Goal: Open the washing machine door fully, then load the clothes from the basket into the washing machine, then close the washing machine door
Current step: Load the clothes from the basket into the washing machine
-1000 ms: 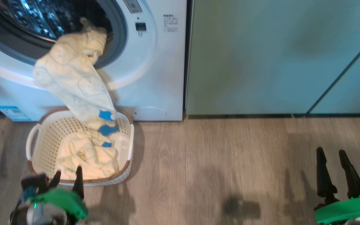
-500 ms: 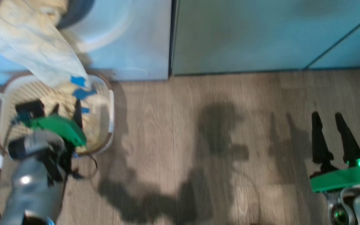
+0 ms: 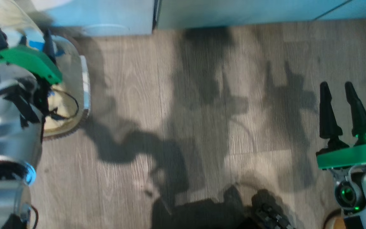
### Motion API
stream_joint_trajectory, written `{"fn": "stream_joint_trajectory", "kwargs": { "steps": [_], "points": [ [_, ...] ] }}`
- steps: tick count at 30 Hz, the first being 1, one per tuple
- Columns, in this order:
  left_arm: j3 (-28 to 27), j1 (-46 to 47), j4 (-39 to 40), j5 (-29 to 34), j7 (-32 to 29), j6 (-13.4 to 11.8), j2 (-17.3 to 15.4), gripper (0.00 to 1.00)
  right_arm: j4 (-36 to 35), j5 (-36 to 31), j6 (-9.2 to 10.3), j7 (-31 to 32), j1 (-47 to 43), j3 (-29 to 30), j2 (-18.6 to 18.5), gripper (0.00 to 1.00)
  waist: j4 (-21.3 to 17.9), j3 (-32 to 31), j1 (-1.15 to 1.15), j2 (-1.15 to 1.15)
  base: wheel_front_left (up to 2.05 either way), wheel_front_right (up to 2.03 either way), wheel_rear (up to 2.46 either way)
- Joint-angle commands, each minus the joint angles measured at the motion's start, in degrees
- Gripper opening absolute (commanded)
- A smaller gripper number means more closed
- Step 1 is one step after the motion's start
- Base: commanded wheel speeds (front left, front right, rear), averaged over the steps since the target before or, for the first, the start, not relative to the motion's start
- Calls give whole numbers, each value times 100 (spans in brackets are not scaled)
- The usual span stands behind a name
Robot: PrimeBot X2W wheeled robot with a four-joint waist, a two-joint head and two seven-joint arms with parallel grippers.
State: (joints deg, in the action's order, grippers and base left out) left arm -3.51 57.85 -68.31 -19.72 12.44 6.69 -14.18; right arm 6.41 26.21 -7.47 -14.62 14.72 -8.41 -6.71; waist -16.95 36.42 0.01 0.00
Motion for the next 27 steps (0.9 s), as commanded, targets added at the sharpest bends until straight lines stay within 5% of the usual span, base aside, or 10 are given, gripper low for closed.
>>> {"fn": "stream_joint_trajectory", "kwargs": {
  "steps": [1,10,27],
  "points": [
    [-106,124,5,-15,23,-104,-307,100,-186,26,-2,-38,28,-119,-69,100,-61,241,-1,0,0,0,0],
    [-293,754,-287,-166,132,-576,-602,100,-223,44,-2,-38,260,-232,-68,100,-98,645,-1,0,0,0,0],
    [-350,1235,-387,-263,246,-712,-920,100,-198,46,-2,-38,400,-262,-112,100,-85,929,-1,0,0,0,0]
  ]
}}
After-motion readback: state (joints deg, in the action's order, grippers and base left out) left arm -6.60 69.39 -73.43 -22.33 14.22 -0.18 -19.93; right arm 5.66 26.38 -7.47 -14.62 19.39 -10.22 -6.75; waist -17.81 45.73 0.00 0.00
